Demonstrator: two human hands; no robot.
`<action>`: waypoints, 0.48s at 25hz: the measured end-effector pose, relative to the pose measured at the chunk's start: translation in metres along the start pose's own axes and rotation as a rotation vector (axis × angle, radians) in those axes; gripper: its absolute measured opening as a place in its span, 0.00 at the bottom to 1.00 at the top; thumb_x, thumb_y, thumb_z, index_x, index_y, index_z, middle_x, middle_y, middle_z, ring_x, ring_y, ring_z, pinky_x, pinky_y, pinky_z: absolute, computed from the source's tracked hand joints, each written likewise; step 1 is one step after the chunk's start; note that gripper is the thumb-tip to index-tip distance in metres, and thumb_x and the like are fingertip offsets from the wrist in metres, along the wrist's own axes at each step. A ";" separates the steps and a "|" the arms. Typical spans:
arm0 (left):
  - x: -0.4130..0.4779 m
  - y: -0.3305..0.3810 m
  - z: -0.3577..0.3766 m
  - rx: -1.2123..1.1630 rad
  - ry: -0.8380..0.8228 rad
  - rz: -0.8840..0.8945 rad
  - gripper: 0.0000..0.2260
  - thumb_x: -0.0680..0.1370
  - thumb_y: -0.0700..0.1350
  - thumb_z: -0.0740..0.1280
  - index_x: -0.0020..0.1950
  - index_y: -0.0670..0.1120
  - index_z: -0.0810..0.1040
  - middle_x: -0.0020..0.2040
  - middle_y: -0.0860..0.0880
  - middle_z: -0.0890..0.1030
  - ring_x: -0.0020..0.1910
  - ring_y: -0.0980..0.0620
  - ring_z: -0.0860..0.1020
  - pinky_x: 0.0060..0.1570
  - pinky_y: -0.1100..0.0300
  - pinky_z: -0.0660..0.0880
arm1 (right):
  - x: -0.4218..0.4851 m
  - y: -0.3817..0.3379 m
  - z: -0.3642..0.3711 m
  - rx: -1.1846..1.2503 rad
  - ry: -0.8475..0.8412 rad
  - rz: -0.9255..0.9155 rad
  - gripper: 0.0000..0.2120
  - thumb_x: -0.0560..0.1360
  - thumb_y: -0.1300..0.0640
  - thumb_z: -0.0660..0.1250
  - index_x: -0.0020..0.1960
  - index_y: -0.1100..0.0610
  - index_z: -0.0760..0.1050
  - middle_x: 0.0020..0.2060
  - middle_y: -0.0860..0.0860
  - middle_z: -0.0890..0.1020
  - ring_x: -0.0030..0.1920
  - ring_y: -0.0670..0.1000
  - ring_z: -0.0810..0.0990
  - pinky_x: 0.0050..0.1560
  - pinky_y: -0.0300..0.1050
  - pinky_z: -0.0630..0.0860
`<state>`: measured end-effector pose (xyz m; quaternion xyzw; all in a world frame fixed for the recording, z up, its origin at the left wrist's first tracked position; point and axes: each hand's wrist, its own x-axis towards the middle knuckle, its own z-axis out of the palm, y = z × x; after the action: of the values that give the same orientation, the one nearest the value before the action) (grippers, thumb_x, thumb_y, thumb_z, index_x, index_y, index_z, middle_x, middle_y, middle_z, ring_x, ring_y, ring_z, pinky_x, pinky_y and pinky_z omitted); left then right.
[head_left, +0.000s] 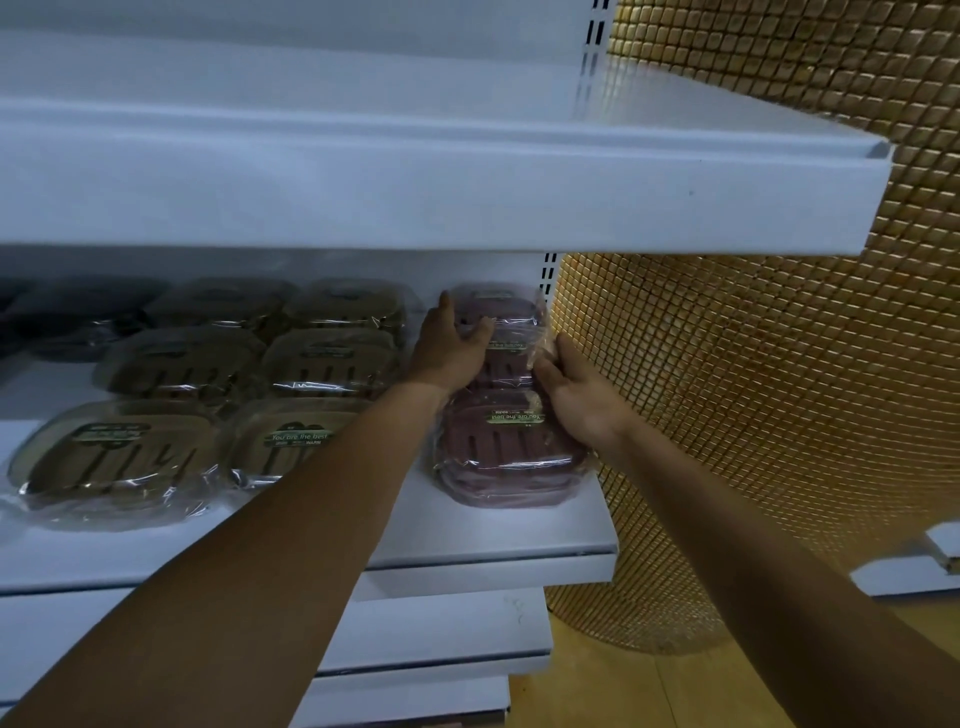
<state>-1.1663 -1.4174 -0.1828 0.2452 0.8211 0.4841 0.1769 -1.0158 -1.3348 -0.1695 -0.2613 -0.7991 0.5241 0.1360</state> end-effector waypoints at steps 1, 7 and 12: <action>-0.002 0.002 -0.001 0.039 0.003 -0.005 0.38 0.78 0.63 0.61 0.81 0.52 0.48 0.80 0.47 0.59 0.77 0.45 0.62 0.72 0.44 0.64 | 0.001 0.000 0.000 0.001 -0.001 0.003 0.10 0.85 0.50 0.52 0.63 0.50 0.67 0.49 0.48 0.78 0.49 0.46 0.78 0.41 0.40 0.74; -0.037 0.009 -0.018 0.240 -0.036 0.046 0.38 0.75 0.66 0.58 0.81 0.52 0.52 0.78 0.41 0.60 0.76 0.40 0.62 0.72 0.44 0.64 | -0.008 -0.014 -0.005 -0.097 -0.037 -0.056 0.18 0.83 0.43 0.51 0.67 0.52 0.66 0.53 0.49 0.77 0.53 0.48 0.77 0.43 0.37 0.69; -0.080 0.013 -0.055 0.297 0.041 0.207 0.23 0.82 0.48 0.63 0.77 0.46 0.65 0.74 0.42 0.69 0.73 0.45 0.67 0.68 0.60 0.63 | -0.011 -0.035 0.011 -0.318 -0.039 -0.178 0.16 0.79 0.46 0.60 0.67 0.41 0.67 0.62 0.48 0.76 0.62 0.52 0.75 0.64 0.54 0.72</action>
<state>-1.1271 -1.4969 -0.1418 0.3420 0.8574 0.3779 0.0711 -1.0211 -1.3602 -0.1415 -0.1974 -0.8944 0.3819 0.1232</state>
